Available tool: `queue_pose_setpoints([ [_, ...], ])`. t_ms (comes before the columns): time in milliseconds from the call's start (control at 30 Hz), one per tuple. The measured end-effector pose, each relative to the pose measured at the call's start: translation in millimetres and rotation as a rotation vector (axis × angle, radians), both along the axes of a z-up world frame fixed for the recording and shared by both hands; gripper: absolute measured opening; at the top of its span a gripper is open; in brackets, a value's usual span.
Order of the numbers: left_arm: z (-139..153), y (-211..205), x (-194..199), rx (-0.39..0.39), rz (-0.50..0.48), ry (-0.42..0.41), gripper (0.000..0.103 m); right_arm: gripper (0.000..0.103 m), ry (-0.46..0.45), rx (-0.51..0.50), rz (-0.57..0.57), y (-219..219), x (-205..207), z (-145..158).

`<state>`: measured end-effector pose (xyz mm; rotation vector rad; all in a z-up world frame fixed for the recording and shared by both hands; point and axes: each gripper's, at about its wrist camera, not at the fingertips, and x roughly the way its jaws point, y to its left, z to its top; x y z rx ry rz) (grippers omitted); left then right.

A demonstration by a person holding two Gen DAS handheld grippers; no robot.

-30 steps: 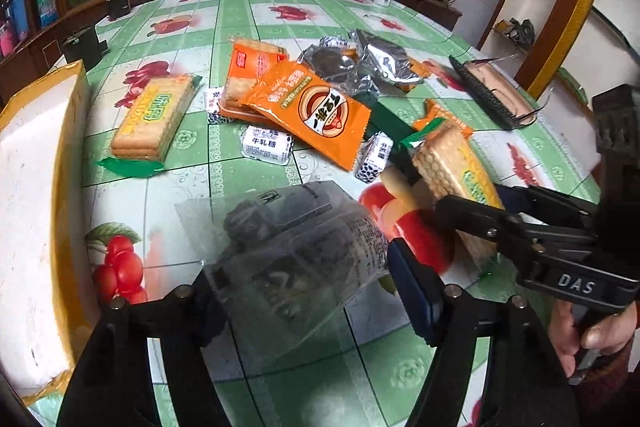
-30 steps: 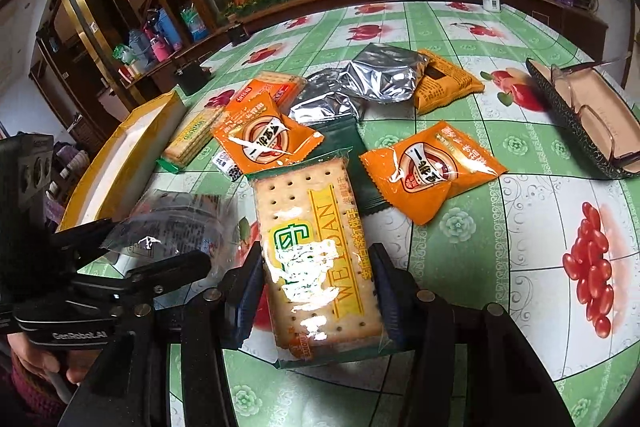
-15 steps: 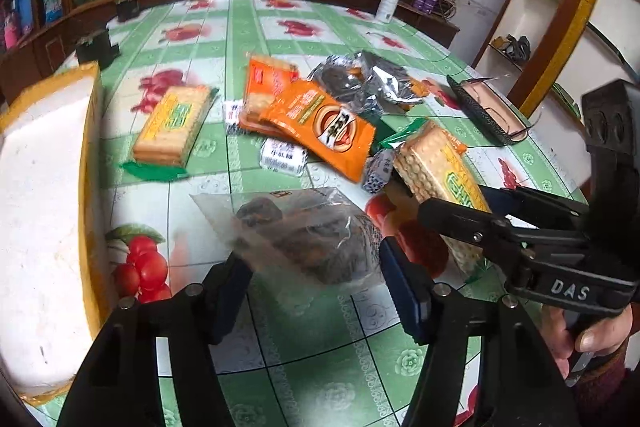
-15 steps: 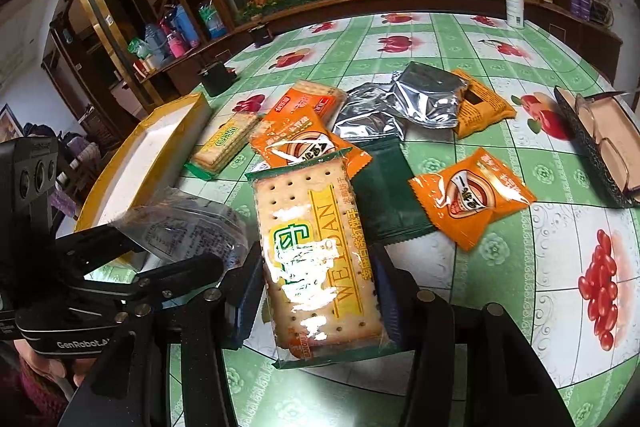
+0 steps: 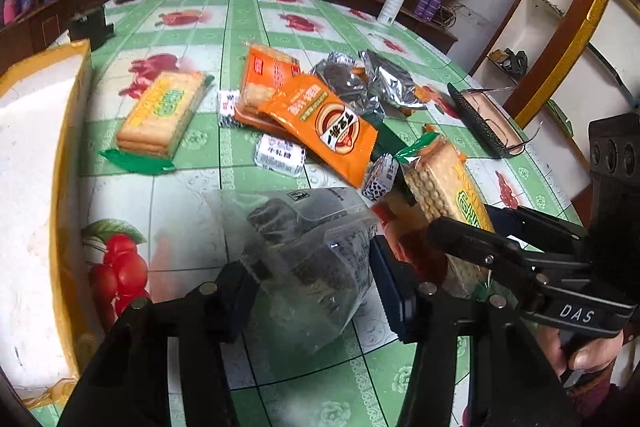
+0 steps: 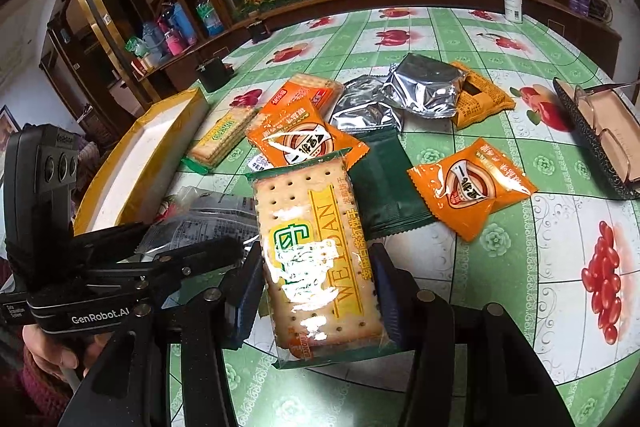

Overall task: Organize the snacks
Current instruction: 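Carry the clear dark-snack bag with left tool while right carries yellow cracker pack toward tray, then lower both held packs into the white tray and open both tools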

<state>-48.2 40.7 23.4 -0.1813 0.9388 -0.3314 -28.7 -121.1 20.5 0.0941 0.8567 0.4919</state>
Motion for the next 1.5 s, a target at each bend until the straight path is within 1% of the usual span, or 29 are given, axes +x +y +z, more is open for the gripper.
queue_pose_setpoints([
  [167,10.9,6.8,-5.8,-0.012,0.008,-0.025,0.051,0.055,-0.011,0.004,0.007,2.3,-1.4,7.2],
  [300,22.3,20.8,-9.3,-0.026,0.031,-0.051,0.047,0.055,-0.032,0.001,0.030,11.6,-2.4,16.8],
  [433,24.3,31.1,-10.2,-0.030,0.052,-0.060,0.046,0.055,-0.045,-0.002,0.057,24.9,-1.6,23.9],
  [567,24.2,34.6,-12.5,-0.030,0.053,-0.065,0.045,0.055,-0.053,-0.009,0.086,41.3,-3.5,28.0],
  [667,28.8,40.4,-15.3,-0.042,0.056,-0.080,0.044,0.055,-0.059,-0.012,0.098,49.1,-5.5,31.2],
  [900,45.0,61.4,-22.3,-0.068,0.098,-0.122,0.044,0.055,-0.079,-0.012,0.119,59.7,-8.4,43.0],
  [1067,62.3,89.0,-33.6,-0.080,0.160,-0.171,0.044,0.055,-0.083,-0.009,0.154,73.6,-8.3,48.3],
  [1200,70.0,122.6,-44.3,-0.091,0.242,-0.200,0.044,0.055,-0.081,-0.010,0.203,98.4,-7.5,51.6],
  [1367,63.0,167.2,-58.6,-0.086,0.352,-0.202,0.044,0.056,-0.075,-0.025,0.277,141.5,-9.5,50.4],
  [1500,53.7,195.3,-68.6,-0.085,0.412,-0.198,0.044,0.056,-0.072,-0.043,0.337,181.6,-12.1,45.4],
])
